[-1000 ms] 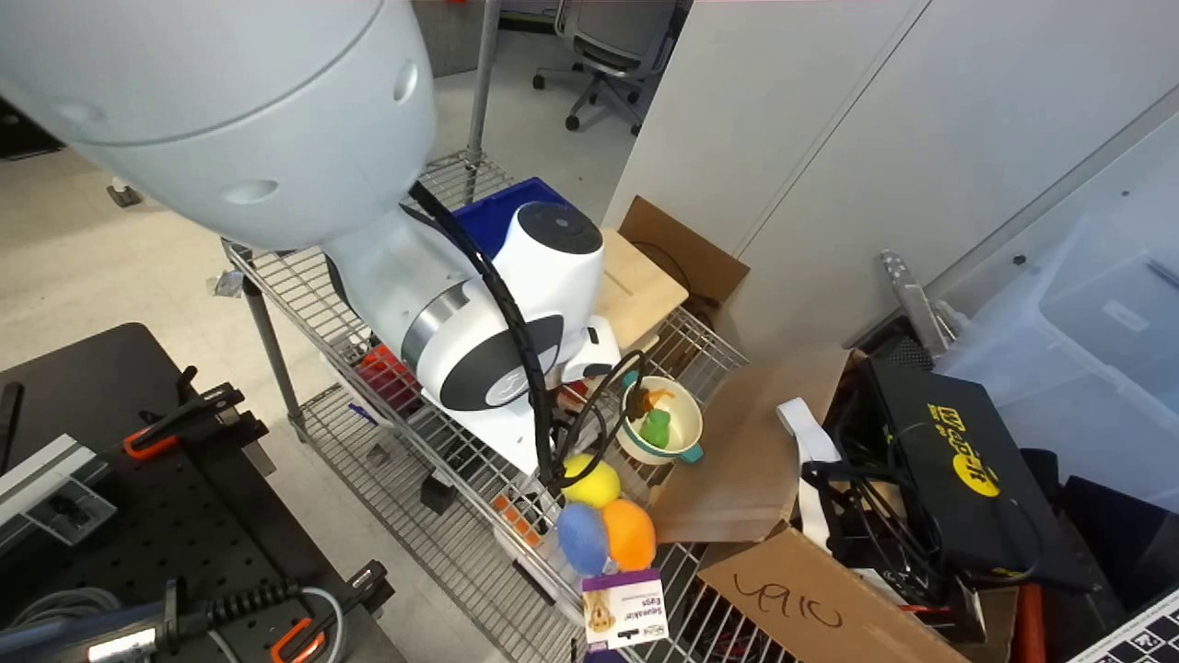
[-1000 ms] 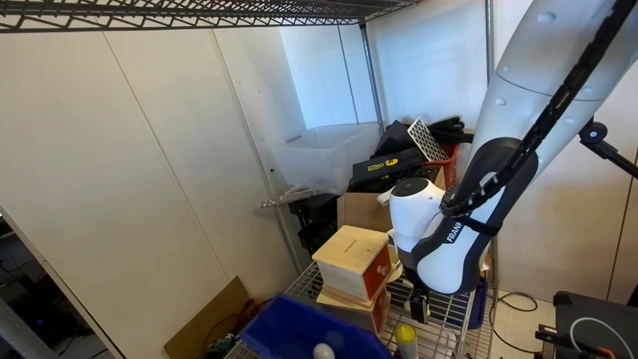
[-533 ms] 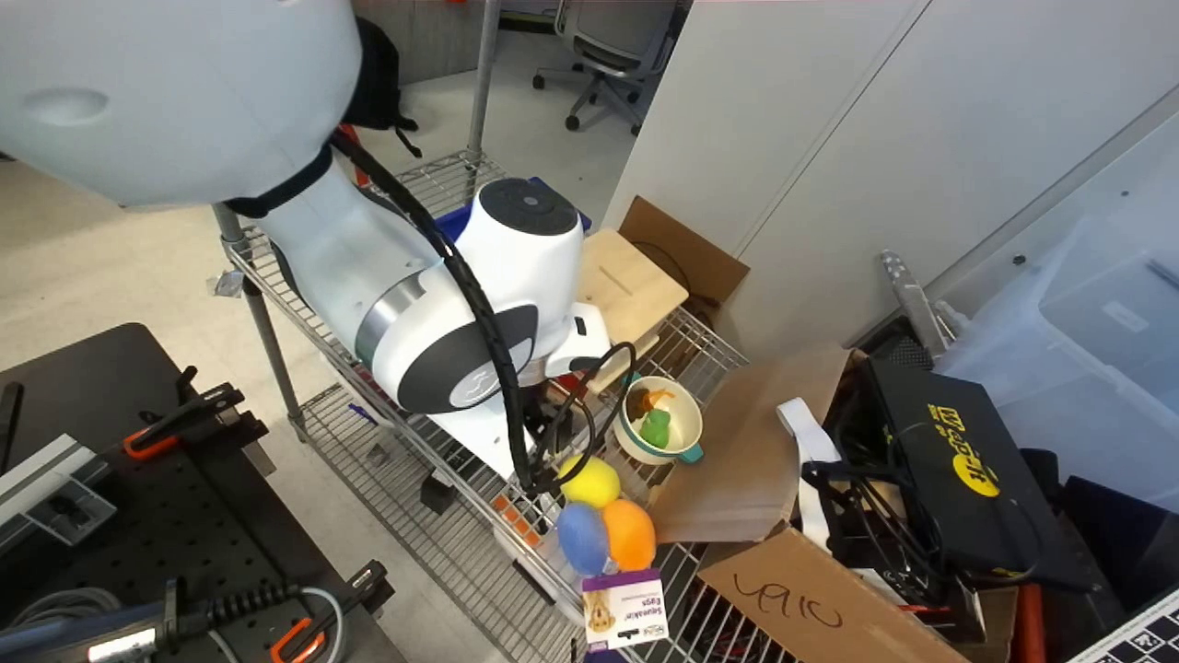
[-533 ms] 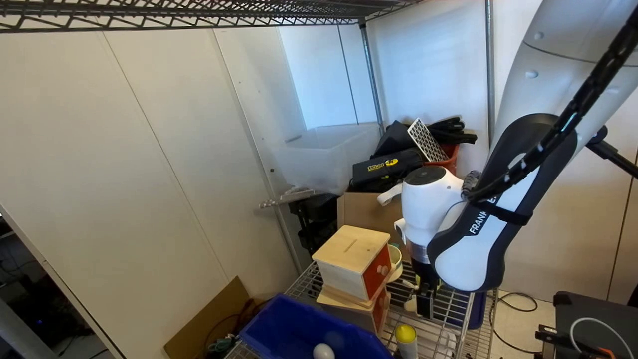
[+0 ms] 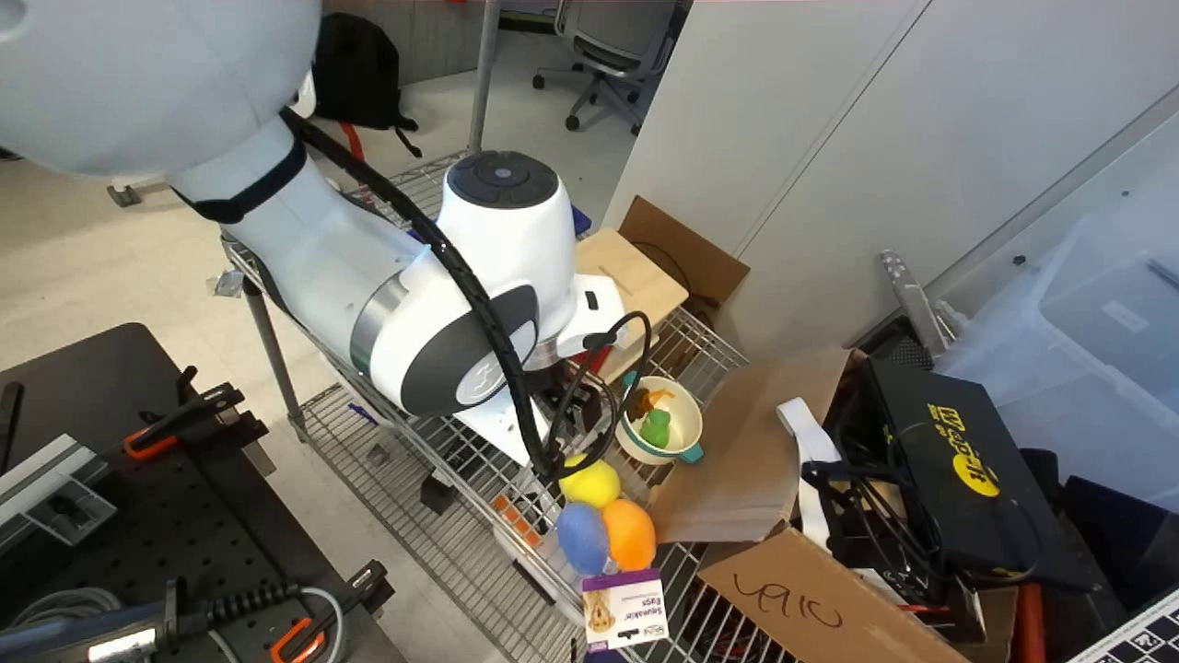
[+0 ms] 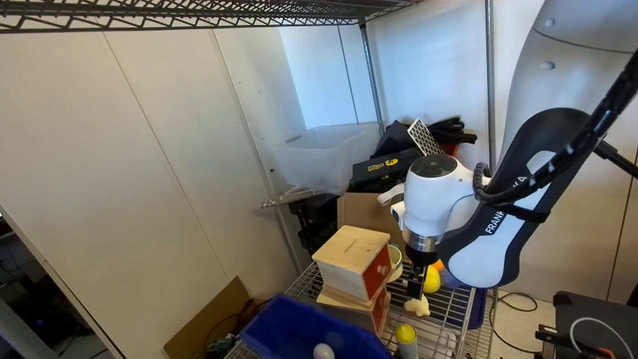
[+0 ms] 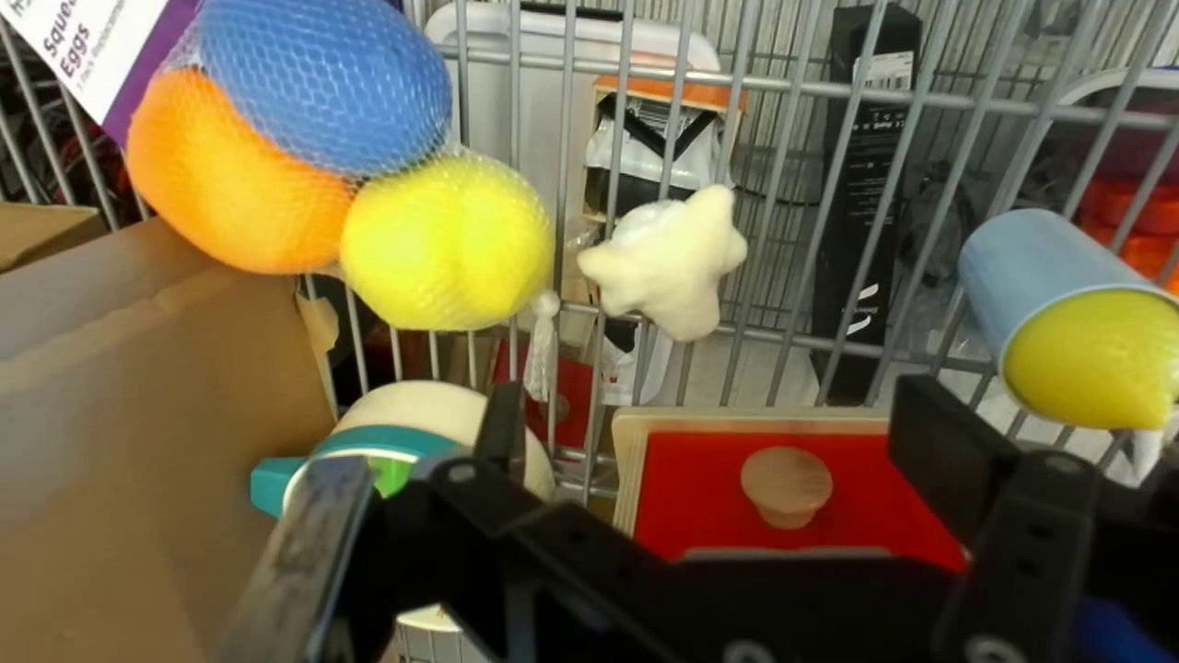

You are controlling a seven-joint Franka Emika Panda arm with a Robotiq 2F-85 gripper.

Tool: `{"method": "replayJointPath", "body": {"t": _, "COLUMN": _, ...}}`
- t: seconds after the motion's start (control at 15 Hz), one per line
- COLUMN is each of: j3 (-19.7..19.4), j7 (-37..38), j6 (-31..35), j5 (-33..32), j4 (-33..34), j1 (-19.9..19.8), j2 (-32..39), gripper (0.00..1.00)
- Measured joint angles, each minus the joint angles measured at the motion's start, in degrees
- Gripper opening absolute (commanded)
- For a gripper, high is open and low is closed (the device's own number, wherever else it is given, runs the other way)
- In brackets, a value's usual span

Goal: Remove the white object from the tray, put it on the shelf, and then put it in the bowl

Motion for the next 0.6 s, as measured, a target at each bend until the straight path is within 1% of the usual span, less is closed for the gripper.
{"method": "replayJointPath", "body": {"t": 0.2, "j3": -1.78, "j7": 0.67, "j6": 2.35, "j5": -0.44, "j4": 0.00, "j1": 1.90, "j2": -0.01, "gripper": 1.00}}
{"method": "replayJointPath", "body": {"t": 0.6, "j3": -1.91, "j7": 1.12, "j6": 2.92, "j5": -0.40, "j4": 0.56, "j1": 2.17, "j2": 0.01, "gripper": 1.00}}
